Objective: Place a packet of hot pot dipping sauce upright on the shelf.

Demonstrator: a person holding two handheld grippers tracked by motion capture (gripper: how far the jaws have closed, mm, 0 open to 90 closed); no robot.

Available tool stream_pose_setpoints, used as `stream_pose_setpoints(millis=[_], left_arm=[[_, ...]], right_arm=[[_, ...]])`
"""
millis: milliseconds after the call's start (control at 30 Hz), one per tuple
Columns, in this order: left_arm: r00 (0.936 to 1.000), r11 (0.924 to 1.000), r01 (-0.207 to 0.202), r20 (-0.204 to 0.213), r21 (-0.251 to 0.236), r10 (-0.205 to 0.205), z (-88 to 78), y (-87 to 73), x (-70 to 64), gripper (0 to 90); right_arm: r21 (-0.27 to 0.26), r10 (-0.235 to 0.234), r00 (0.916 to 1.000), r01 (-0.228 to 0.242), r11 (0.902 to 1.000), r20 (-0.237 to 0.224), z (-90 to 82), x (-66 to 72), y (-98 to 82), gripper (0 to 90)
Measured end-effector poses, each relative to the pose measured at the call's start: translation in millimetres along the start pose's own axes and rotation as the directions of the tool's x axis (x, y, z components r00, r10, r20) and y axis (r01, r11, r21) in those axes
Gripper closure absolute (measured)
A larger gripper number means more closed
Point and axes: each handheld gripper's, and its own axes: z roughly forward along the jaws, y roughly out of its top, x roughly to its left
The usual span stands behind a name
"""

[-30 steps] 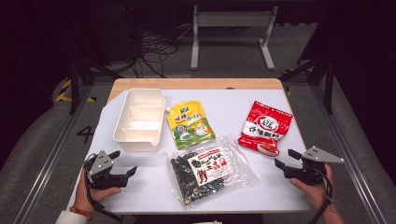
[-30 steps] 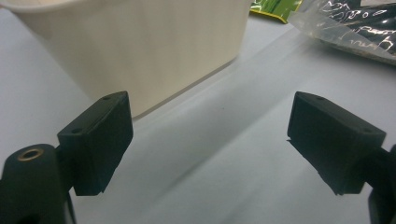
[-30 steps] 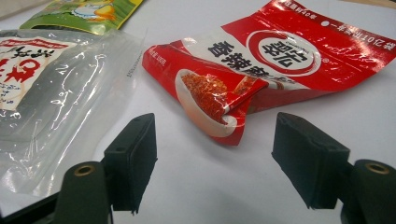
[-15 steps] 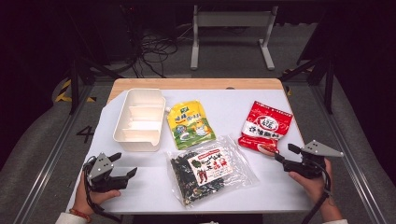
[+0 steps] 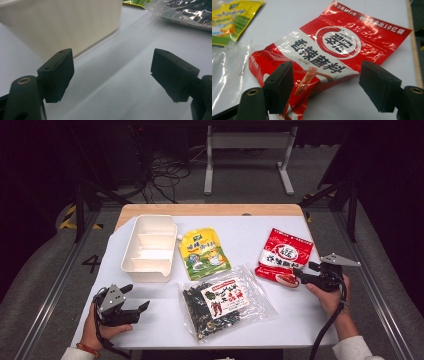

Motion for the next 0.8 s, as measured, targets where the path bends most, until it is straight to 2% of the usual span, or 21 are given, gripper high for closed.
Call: stream_pose_setpoints(millis=[100,167,233,367,433,467,533,600,633,667,733,800], left_arm=[[1.0000,1.0000,-0.006,-0.004,-0.002,0.006,-0.9,0.2,0.3,19.6],[1.0000,1.0000,-0.002,-0.002,-0.005,0.002,-1.2,0.1,0.3,19.5],[1.0000,1.0000,-0.002,-0.003,-0.003,0.002,-0.9,0.3,0.2,19.5],[0.9999,0.9999,-0.010,0.006,0.005,0.010,0.8,0.6,-1.0,19.2],[0.9999,0.9999,-0.014,0.005,0.008,0.014,1.1,1.1,-1.2,19.1],[0.9999,0.9999,-0.013,0.007,0.006,0.013,1.4,1.4,-1.2,19.0],[0.9999,0.9999,-0.011,0.010,0.004,0.011,2.6,2.0,-1.5,18.8],[0.9997,0.9998,-0.015,0.019,0.009,0.015,3.7,2.5,-1.8,18.8],[0.9997,0.9998,-0.015,0.019,0.009,0.015,3.7,2.5,-1.8,18.8],[0.9995,0.9998,-0.018,0.024,0.009,0.018,4.2,2.8,-2.1,18.8],[0.9995,0.9998,-0.016,0.029,0.009,0.016,4.4,3.4,-2.6,18.7],[0.9993,0.9998,-0.019,0.031,0.007,0.019,4.8,4.0,-2.7,18.6]], right_arm=[[0.034,0.019,0.9998,-0.018,0.9993,-0.004,9.5,-0.4,-0.1,23.7],[0.050,0.052,0.9983,-0.051,0.9975,-0.025,15.8,-0.6,-2.4,19.5],[0.066,0.072,0.9971,-0.070,0.9954,-0.024,19.6,-0.9,-4.0,18.3],[0.094,0.122,0.9914,-0.117,0.9887,-0.047,26.9,0.4,-6.4,14.1],[0.119,0.161,0.9846,-0.152,0.9812,-0.068,33.0,1.6,-8.0,10.1],[0.125,0.151,0.9866,-0.142,0.9819,-0.063,34.1,3.6,-6.4,10.8],[0.146,0.142,0.9867,-0.130,0.9807,-0.079,35.4,6.2,-2.9,21.5],[0.159,0.153,0.9787,-0.131,0.9786,-0.137,36.8,8.1,-2.3,40.4],[0.162,0.156,0.9751,-0.130,0.9781,-0.158,37.1,8.2,-2.8,47.1],[0.166,0.165,0.9661,-0.133,0.9772,-0.198,37.3,7.9,-4.7,54.6],[0.160,0.162,0.9637,-0.129,0.9787,-0.212,37.0,8.2,-5.9,56.7],[0.152,0.138,0.9677,-0.107,0.9825,-0.211,35.2,9.2,-5.5,61.6]])
